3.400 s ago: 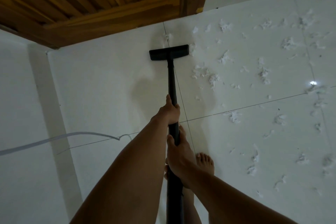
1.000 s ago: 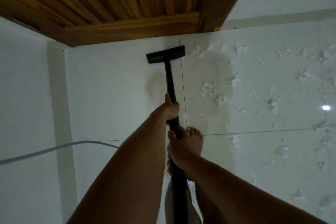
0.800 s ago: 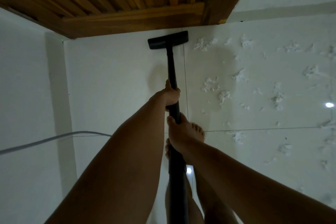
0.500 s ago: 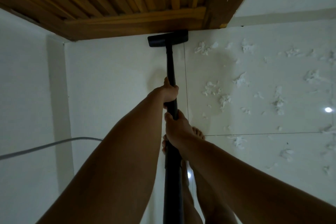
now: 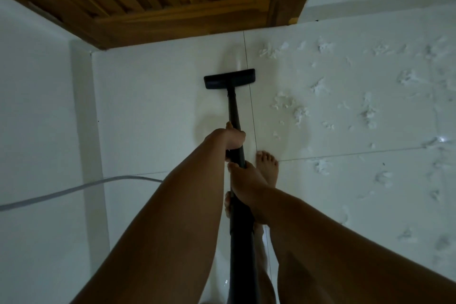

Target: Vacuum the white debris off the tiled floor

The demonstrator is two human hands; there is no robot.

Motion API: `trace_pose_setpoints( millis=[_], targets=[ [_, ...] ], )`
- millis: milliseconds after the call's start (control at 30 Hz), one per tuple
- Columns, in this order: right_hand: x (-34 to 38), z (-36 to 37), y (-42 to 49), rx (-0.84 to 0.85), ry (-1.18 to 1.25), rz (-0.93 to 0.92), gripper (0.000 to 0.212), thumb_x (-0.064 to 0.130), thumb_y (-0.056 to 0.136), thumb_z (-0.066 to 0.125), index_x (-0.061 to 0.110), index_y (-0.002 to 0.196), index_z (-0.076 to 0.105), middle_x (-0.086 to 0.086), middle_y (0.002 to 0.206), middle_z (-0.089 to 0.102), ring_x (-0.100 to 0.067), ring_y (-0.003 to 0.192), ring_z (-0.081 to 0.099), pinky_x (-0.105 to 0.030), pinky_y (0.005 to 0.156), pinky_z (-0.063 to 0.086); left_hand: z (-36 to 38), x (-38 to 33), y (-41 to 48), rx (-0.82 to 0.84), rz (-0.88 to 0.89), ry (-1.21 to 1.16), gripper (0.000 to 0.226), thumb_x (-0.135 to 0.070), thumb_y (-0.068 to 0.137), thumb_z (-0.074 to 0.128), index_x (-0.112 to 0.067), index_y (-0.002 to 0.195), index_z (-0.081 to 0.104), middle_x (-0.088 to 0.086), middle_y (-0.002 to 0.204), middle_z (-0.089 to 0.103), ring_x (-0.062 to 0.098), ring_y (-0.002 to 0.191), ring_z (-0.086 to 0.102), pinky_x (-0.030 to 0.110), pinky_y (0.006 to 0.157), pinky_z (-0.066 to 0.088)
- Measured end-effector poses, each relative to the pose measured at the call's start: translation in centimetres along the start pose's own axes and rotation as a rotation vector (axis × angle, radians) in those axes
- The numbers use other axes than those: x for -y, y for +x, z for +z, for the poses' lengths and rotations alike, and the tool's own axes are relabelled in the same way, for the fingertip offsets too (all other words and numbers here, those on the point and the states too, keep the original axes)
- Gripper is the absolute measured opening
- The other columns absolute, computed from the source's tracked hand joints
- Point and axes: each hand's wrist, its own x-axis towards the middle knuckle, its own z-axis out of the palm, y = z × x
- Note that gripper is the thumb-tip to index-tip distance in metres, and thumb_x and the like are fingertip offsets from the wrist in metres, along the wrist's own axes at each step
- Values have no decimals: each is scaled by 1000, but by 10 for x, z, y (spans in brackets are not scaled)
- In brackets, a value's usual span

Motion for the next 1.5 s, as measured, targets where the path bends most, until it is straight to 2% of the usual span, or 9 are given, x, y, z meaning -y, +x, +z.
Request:
trace_pose_setpoints(
  millis=[133, 333, 567, 767, 833, 1033, 1133, 1233, 1500],
  targets=[
    [-60, 0, -5, 19, 67, 65, 22, 30, 105, 43, 24, 126, 48, -10, 69, 50, -19, 45, 49, -23, 42, 47, 43, 37, -26, 28, -13, 5, 69, -36, 107, 42, -27, 163, 3, 21, 129, 59, 31, 92, 69, 41, 73, 62],
    [-142, -3, -14, -47, -20, 28, 36, 35, 105, 44, 22, 138, 46, -14, 85, 58, -25, 67, 59, -40, 67, 58, 106, 94, -38, 40, -44, 43, 69, -40, 104, 45, -32, 161, 8, 22, 138, 55, 34, 106, 68, 48, 91, 60],
    [-242, -24, -35, -64, -17, 45, 36, 31, 106, 45, 22, 141, 46, -9, 71, 54, -14, 37, 50, -19, 35, 45, 191, 156, -53, 23, -60, 24, 66, -50, 101, 48, -27, 158, 22, 18, 134, 58, 35, 111, 65, 49, 100, 55],
    [-348, -55, -42, -34, -209, -53, 40, 34, 103, 50, 19, 140, 47, -4, 89, 62, -16, 56, 57, -24, 48, 52, 289, 214, -72, 2, -59, 92, 87, -44, 103, 45, -24, 163, -15, 12, 170, 15, 32, 152, 31, 49, 122, 32],
    [-384, -68, -46, -50, -296, -67, 53, 56, 94, 58, 19, 131, 51, -1, 88, 62, -16, 66, 62, -23, 61, 56, 321, 235, -81, 34, -76, 82, 83, -44, 101, 45, -27, 164, -5, 15, 165, 28, 35, 145, 42, 49, 118, 40],
    [-464, -83, -61, -53, -269, -120, 41, 11, 108, 43, 9, 149, 38, -8, 138, 52, -24, 128, 48, -6, 67, 40, 387, 286, -119, 69, -73, 40, 73, -38, 105, 43, -26, 163, 1, 21, 151, 44, 36, 124, 59, 48, 104, 53],
    [-509, -85, -49, -166, -184, -200, 32, 28, 105, 52, 44, 129, 39, 0, 108, 59, -17, 102, 60, -11, 82, 43, 416, 310, -136, 56, -59, 40, 69, -36, 106, 44, -22, 163, 6, 23, 145, 49, 36, 120, 61, 47, 104, 53],
    [-564, -89, -46, -22, -233, -85, 28, 26, 107, 43, 19, 134, 48, -4, 79, 54, -13, 61, 53, -21, 53, 42, 446, 337, -143, 54, -47, 46, 67, -38, 107, 43, -18, 162, 9, 23, 148, 47, 37, 127, 57, 48, 110, 48],
    [-708, -83, -15, -136, -158, -71, 14, 28, 105, 46, 21, 117, 48, -15, 97, 62, -20, 75, 63, -31, 66, 54, 539, 423, -150, 66, -64, 73, 79, -51, 106, 35, -21, 164, -9, 23, 161, 32, 39, 139, 47, 50, 116, 41]
  ],
)
